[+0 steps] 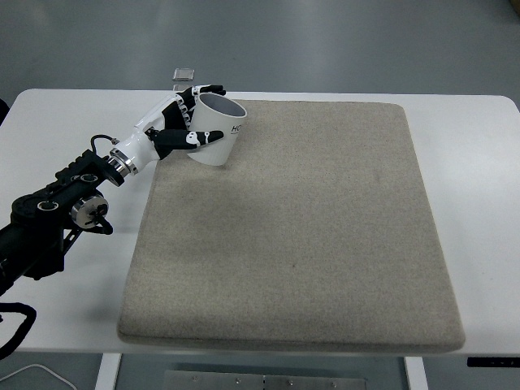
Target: Upright white cup
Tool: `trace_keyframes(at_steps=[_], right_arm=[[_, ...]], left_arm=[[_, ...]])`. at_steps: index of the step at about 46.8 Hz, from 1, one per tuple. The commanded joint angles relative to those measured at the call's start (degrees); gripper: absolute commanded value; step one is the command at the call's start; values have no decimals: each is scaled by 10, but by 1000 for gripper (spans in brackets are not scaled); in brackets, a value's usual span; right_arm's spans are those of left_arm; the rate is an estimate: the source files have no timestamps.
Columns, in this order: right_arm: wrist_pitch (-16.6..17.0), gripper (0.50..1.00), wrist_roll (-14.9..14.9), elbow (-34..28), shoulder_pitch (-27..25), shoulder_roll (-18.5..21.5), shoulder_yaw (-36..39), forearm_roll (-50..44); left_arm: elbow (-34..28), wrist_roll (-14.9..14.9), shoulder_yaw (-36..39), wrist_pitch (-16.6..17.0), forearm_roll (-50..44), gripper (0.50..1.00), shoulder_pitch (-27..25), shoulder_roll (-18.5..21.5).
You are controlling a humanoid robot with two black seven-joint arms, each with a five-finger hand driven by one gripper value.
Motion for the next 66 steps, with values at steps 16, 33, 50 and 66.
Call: trace_keyframes(at_steps=[16, 33, 50, 66], right_arm=[[0, 930, 0, 0, 0, 0, 1, 0], [0, 930, 0, 0, 0, 0, 0, 0], [0, 930, 0, 0, 0, 0, 0, 0], [0, 930, 0, 0, 0, 0, 0, 0]], left_arm=[[6, 0, 2, 67, 34, 570, 5, 0], [3, 0, 2, 89, 46, 739, 4, -14], [6, 0, 0, 101, 34, 994, 6, -14], [0, 0, -6, 99, 34, 994, 13, -14]])
